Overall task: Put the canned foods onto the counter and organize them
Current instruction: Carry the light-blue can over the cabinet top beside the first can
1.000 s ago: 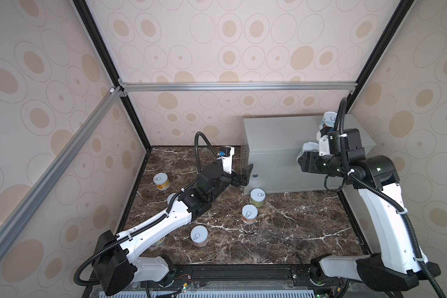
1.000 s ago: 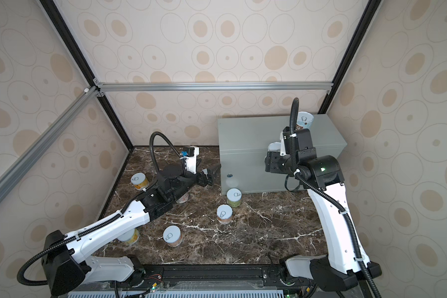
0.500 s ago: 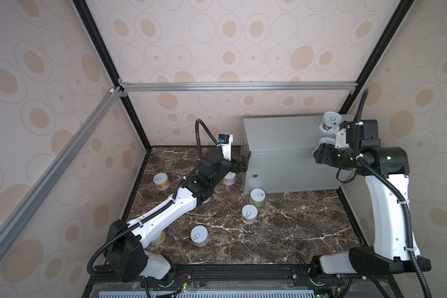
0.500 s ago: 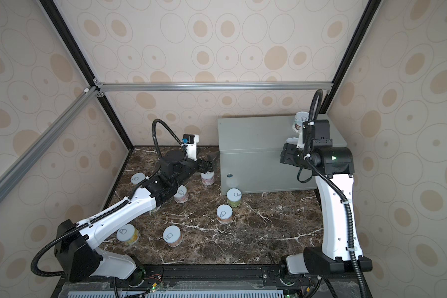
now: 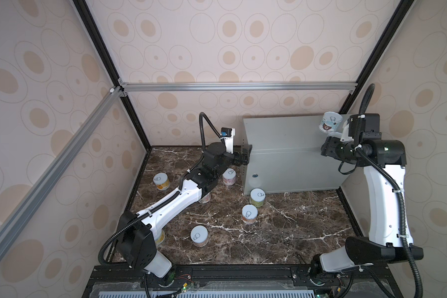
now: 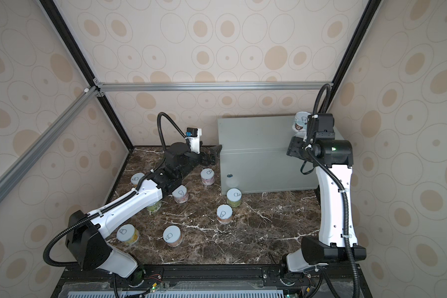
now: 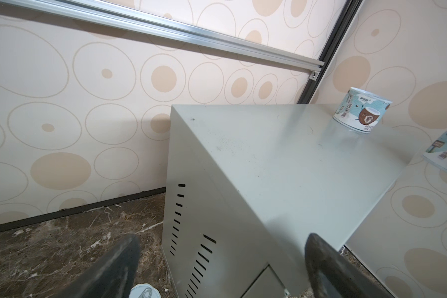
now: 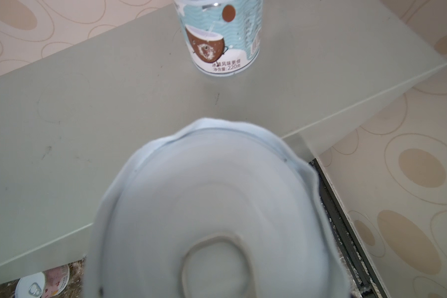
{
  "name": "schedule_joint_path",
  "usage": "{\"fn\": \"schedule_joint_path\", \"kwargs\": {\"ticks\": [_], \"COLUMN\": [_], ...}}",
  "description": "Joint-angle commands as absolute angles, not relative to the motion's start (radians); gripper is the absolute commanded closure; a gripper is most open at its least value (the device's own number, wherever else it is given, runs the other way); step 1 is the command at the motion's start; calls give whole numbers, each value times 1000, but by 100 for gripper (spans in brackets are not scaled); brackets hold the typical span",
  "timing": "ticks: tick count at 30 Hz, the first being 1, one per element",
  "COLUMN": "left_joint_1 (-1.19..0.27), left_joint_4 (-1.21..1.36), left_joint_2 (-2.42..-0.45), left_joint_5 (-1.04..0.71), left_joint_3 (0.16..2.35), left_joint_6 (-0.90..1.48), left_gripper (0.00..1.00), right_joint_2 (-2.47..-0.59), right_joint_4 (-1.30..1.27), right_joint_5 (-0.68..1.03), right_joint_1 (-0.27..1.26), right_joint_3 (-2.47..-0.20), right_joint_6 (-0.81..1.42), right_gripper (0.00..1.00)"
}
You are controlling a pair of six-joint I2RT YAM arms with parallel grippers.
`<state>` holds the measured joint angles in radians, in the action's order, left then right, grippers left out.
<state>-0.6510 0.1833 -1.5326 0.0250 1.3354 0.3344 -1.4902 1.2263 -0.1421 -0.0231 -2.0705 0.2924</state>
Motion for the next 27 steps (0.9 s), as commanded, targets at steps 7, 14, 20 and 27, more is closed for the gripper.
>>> {"fn": "schedule_joint_path", "kwargs": {"ticks": [7,14,20,27], "left_joint_1": [-618,-592,-578,-573], "left_joint_4": [199,211,220,218], "left_joint_2": [-1565,-1571,-1585,-1604], "left_joint_5": [-6,-28,-43,-51], "left_joint_3": [1381,1367,1364,1376], "left_joint_6": [312,326,336,342], "left_gripper": [1,1,1,1], "right_joint_2": [-1522,-1569,-1577,-1602], "right_joint_4": [1082,1071,1036,1018], "right_joint_5": [-207,-214,-245,-247], "right_joint_1": [-35,-40,-41,-51], "right_joint_3": [-2104,-2122,-2082,-2080], "right_joint_6": [316,323,318,316], "right_gripper": [49,49,50,49]}}
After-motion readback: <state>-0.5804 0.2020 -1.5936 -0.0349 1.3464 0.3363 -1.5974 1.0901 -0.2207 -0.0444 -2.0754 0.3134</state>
